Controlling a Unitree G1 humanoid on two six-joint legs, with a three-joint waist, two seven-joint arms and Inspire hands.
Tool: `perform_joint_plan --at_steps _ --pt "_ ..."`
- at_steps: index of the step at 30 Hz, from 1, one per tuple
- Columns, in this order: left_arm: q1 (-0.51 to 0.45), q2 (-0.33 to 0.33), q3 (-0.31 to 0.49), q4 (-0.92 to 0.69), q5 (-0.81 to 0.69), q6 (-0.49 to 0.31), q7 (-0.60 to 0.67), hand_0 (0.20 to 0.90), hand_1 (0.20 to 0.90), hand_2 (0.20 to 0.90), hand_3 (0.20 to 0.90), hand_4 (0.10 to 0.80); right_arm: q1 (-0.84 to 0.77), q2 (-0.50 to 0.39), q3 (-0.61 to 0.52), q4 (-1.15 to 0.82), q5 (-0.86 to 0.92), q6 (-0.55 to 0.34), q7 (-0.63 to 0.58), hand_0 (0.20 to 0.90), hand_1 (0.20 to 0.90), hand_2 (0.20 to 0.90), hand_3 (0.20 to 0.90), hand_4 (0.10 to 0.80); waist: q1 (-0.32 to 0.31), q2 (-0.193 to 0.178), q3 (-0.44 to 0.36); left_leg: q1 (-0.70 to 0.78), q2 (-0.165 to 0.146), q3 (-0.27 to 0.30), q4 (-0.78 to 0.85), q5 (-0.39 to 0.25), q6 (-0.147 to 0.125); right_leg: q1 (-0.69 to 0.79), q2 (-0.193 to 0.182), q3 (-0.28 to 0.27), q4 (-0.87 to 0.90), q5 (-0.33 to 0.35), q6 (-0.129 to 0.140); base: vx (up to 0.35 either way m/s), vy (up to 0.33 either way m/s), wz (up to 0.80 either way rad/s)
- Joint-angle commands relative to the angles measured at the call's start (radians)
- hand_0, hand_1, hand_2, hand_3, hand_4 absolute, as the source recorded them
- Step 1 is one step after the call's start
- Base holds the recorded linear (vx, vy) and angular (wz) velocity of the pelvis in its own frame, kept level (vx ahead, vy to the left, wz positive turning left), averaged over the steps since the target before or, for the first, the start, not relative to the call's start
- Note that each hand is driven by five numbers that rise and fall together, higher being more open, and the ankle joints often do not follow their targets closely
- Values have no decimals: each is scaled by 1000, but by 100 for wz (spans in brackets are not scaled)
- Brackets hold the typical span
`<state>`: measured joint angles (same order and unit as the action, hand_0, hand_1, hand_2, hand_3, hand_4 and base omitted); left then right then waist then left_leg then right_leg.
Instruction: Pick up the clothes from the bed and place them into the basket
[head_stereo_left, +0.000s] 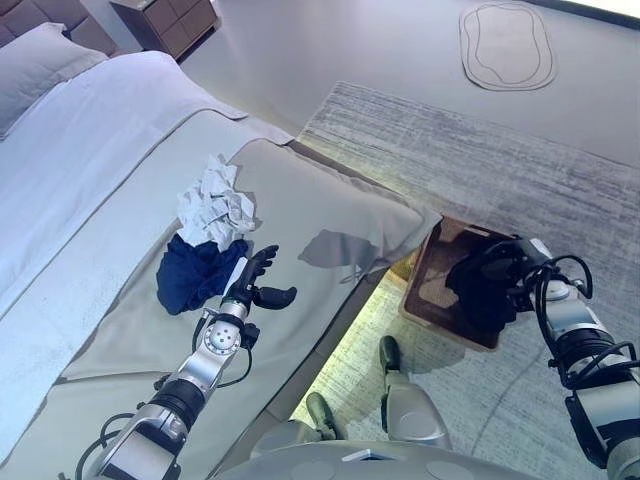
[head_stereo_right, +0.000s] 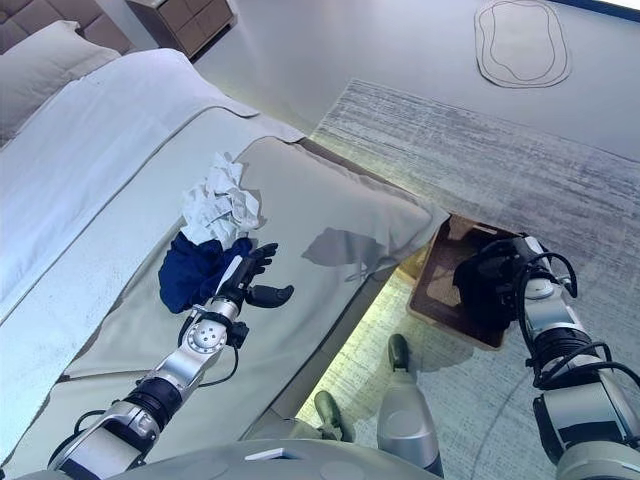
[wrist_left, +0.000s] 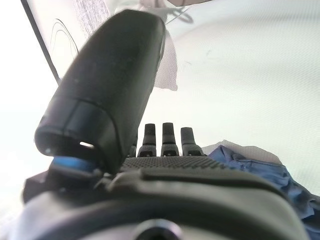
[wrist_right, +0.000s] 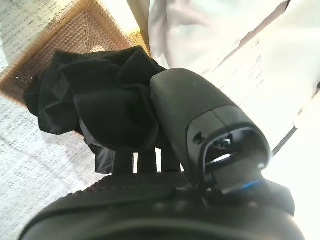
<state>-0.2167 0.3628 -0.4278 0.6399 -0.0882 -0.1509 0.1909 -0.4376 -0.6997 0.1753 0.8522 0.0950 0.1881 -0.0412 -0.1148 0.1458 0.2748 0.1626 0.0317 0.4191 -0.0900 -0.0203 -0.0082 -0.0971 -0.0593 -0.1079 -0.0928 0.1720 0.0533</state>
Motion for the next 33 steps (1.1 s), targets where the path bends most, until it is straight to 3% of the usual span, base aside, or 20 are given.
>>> perform_joint_plan --at_steps 1,23,33 --pt "-35 31 7 -35 -12 -54 25 900 900 900 900 800 -97 8 51 33 -32 -61 -38 900 900 900 900 800 1 -64 -84 -56 11 -67 120 -71 -36 77 -28 -4 6 -85 33 0 1 5" --pt "-5 45 16 -52 -3 -52 37 900 900 900 900 800 -68 -14 13 14 -16 -47 -34 900 900 900 900 800 22 -100 -93 -45 14 -83 103 -62 -33 92 -27 -13 6 -85 35 0 0 1" --pt "15 47 20 -56 -5 -54 48 900 900 900 900 800 -81 -49 1 -37 -88 -7 -142 900 900 900 900 800 21 -106 -94 -39 16 -83 102 -64 -32 96 -24 -9 6 -84 35 0 0 0"
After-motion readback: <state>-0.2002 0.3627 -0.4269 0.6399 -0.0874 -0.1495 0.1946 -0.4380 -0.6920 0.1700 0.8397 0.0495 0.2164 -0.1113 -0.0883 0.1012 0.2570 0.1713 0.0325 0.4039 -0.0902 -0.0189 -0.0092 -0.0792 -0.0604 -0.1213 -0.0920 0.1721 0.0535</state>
